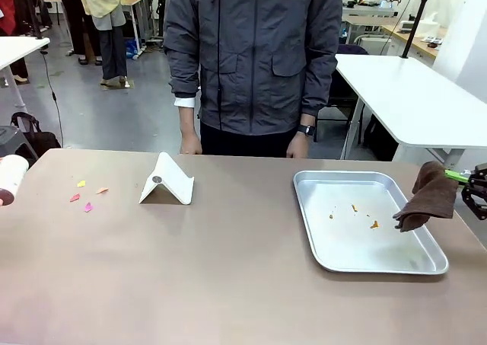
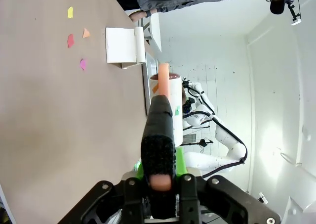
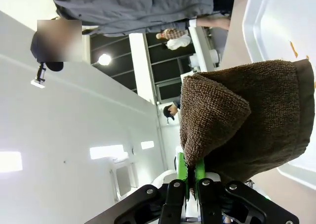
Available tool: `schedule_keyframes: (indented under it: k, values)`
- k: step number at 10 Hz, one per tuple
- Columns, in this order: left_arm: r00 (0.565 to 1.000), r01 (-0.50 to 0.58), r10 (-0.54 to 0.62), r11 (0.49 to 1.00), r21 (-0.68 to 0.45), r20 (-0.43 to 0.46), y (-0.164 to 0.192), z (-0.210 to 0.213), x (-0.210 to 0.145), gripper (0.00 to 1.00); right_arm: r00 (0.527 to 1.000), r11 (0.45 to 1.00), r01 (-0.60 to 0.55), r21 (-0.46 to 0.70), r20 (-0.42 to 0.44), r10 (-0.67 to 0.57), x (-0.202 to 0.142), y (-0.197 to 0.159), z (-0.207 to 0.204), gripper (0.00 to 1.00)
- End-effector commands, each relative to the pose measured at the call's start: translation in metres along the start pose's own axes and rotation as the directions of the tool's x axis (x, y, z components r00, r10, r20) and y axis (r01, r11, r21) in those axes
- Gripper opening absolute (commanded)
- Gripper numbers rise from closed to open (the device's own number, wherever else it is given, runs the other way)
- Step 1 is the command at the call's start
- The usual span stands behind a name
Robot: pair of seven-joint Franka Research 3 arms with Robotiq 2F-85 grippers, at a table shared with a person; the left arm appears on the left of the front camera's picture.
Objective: Clean the surface of the table.
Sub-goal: Hold the Lint Roller with your left hand and the towel with your right hand, then if a person points to the right, clean the right side of the table with your right hand, and if they point to the left, clean the left side with your left hand.
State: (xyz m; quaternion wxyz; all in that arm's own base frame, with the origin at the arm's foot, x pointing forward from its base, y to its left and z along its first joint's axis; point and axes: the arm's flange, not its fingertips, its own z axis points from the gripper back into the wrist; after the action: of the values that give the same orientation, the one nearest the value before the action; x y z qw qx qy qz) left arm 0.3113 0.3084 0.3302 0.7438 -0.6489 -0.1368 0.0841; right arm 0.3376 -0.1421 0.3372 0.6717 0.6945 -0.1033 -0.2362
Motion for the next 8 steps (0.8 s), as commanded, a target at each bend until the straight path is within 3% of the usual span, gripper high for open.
schedule_keyframes:
  k: [1, 8]
  values:
    - [1.000, 0.018, -0.018, 1.000, -0.016, -0.008, -0.0029, 0.0015, -0.0009, 0.00, 1.000, 1.000, 0.004, 0.003, 0.000, -0.004, -0.0008, 0.0014, 0.0020, 0.00]
    - [1.000, 0.018, -0.018, 1.000, -0.016, -0.008, -0.0029, 0.0015, -0.0009, 0.00, 1.000, 1.000, 0.004, 0.003, 0.000, -0.004, -0.0008, 0.0014, 0.0020, 0.00]
